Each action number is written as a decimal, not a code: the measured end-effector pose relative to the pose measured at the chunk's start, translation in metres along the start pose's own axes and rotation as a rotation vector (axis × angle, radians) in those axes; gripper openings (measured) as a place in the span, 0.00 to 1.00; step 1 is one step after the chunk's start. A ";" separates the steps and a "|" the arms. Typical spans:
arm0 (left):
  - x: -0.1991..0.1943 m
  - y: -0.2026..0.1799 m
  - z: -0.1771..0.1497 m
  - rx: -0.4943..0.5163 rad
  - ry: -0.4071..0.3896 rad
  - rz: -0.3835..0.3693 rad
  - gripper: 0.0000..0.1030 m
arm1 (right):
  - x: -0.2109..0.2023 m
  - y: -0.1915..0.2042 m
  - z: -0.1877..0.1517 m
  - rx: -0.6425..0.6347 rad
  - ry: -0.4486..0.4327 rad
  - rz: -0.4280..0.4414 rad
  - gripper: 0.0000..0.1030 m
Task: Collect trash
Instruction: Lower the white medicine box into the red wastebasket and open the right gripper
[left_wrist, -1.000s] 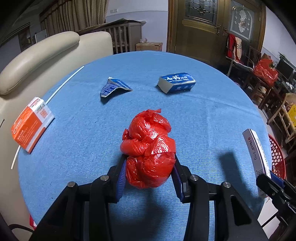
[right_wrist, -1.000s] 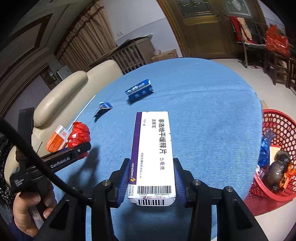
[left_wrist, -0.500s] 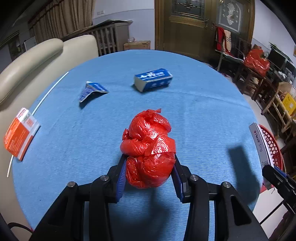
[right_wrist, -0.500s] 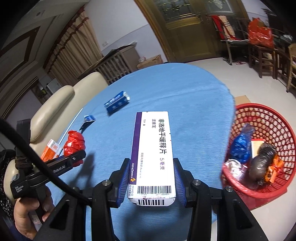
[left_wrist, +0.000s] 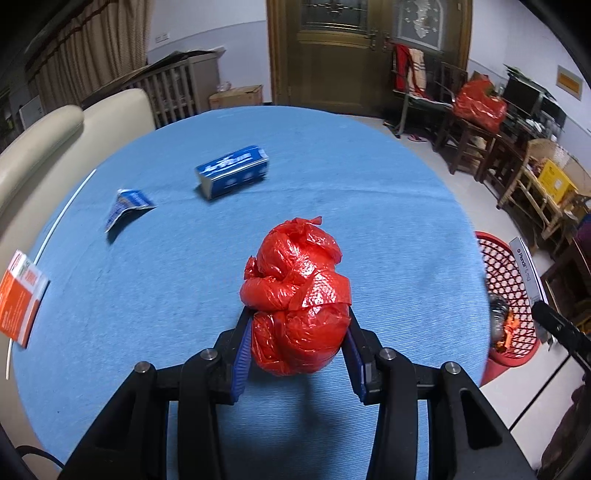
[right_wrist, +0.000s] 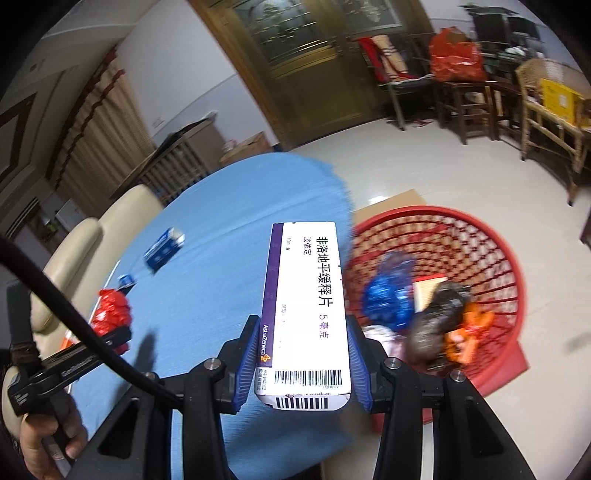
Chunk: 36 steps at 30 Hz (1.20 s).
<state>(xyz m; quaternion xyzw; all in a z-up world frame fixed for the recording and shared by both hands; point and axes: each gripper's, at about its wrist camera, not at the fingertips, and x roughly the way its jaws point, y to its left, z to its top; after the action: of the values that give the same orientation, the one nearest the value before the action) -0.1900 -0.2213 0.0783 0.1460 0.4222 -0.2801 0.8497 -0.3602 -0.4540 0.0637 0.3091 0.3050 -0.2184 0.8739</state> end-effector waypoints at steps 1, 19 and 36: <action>-0.001 -0.005 0.001 0.007 -0.002 -0.004 0.45 | -0.001 -0.007 0.002 0.008 -0.005 -0.012 0.46; -0.005 -0.055 0.014 0.094 -0.016 -0.051 0.44 | -0.012 -0.093 0.024 0.104 -0.032 -0.153 0.46; 0.002 -0.088 0.018 0.152 -0.010 -0.081 0.44 | 0.011 -0.099 0.046 0.048 -0.012 -0.161 0.46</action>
<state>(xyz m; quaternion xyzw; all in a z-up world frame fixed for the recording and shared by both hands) -0.2300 -0.3012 0.0862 0.1914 0.4012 -0.3462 0.8262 -0.3901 -0.5582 0.0445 0.3031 0.3185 -0.2969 0.8477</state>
